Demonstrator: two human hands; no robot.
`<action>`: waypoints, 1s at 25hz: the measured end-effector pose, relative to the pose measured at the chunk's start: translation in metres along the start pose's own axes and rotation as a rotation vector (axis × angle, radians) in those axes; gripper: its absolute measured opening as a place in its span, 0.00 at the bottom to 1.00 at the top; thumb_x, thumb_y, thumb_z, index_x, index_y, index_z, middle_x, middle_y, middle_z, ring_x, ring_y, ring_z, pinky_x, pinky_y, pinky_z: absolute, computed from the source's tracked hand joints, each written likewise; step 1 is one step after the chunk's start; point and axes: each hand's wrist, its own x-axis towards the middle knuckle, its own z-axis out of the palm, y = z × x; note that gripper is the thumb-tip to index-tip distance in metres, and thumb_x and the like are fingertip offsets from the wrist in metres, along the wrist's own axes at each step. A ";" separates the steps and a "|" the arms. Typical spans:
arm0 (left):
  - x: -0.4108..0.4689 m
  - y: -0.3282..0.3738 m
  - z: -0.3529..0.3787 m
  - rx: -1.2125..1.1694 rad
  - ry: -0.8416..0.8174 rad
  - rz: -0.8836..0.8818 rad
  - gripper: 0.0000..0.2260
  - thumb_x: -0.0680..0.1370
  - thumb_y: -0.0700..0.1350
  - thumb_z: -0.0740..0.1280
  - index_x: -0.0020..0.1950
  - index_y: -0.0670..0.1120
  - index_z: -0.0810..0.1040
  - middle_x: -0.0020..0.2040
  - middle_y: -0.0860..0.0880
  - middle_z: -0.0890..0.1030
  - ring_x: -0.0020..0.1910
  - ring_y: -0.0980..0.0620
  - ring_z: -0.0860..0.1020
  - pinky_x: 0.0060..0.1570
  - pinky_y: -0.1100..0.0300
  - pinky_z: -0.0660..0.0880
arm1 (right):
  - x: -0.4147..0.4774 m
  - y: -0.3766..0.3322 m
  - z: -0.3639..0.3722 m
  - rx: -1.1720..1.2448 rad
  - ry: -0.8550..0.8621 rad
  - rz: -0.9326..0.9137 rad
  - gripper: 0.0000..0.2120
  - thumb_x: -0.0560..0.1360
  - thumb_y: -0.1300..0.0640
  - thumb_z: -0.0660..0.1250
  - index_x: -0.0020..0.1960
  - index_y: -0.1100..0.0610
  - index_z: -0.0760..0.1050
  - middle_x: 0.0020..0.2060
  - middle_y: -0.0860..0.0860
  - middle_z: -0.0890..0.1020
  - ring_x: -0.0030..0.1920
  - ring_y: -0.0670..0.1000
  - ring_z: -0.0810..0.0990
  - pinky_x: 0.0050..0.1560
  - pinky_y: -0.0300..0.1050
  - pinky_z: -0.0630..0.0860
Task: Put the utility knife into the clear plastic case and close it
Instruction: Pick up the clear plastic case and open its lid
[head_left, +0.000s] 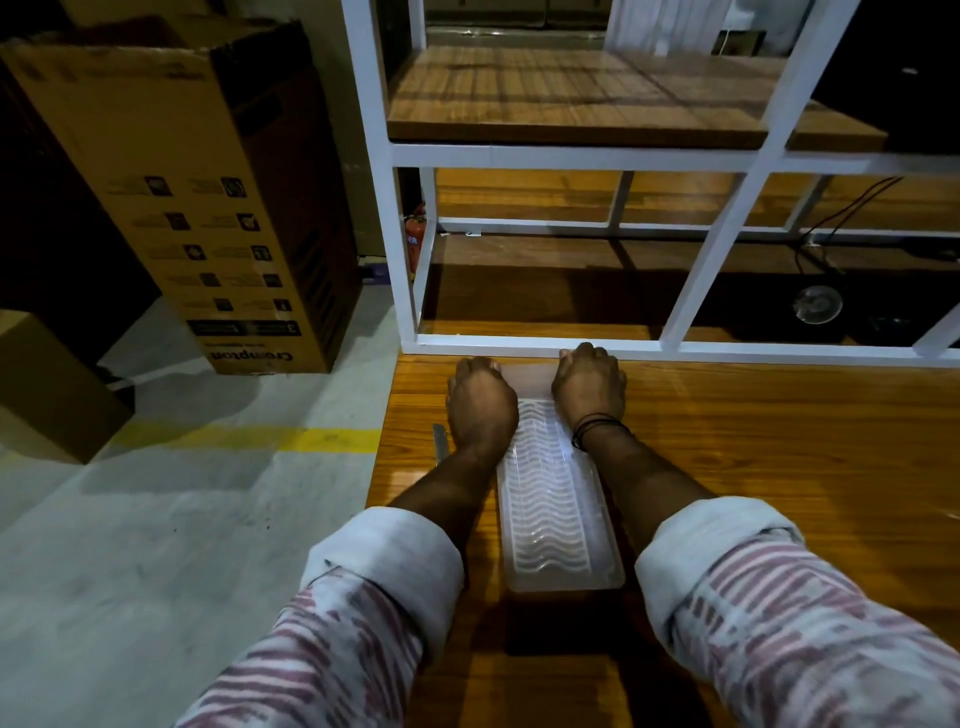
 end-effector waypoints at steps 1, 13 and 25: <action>0.000 0.001 0.000 -0.022 0.009 -0.002 0.14 0.86 0.46 0.58 0.62 0.40 0.80 0.60 0.41 0.80 0.60 0.42 0.78 0.59 0.48 0.75 | -0.001 0.000 -0.001 -0.016 0.019 -0.025 0.18 0.84 0.51 0.57 0.62 0.63 0.76 0.57 0.62 0.80 0.59 0.63 0.78 0.60 0.58 0.75; -0.005 -0.016 -0.031 -0.576 -0.320 -0.296 0.17 0.79 0.41 0.73 0.68 0.43 0.78 0.58 0.49 0.82 0.43 0.57 0.78 0.29 0.76 0.71 | -0.061 -0.031 -0.038 -0.196 -0.158 -0.491 0.14 0.79 0.50 0.65 0.57 0.58 0.80 0.52 0.58 0.84 0.54 0.60 0.80 0.51 0.53 0.77; -0.005 -0.024 -0.031 -0.490 -0.362 -0.228 0.20 0.80 0.49 0.72 0.71 0.48 0.76 0.64 0.44 0.83 0.54 0.46 0.83 0.44 0.58 0.80 | -0.176 -0.039 -0.110 -0.370 -0.745 -0.381 0.59 0.63 0.26 0.71 0.81 0.54 0.51 0.82 0.54 0.53 0.78 0.68 0.54 0.71 0.69 0.65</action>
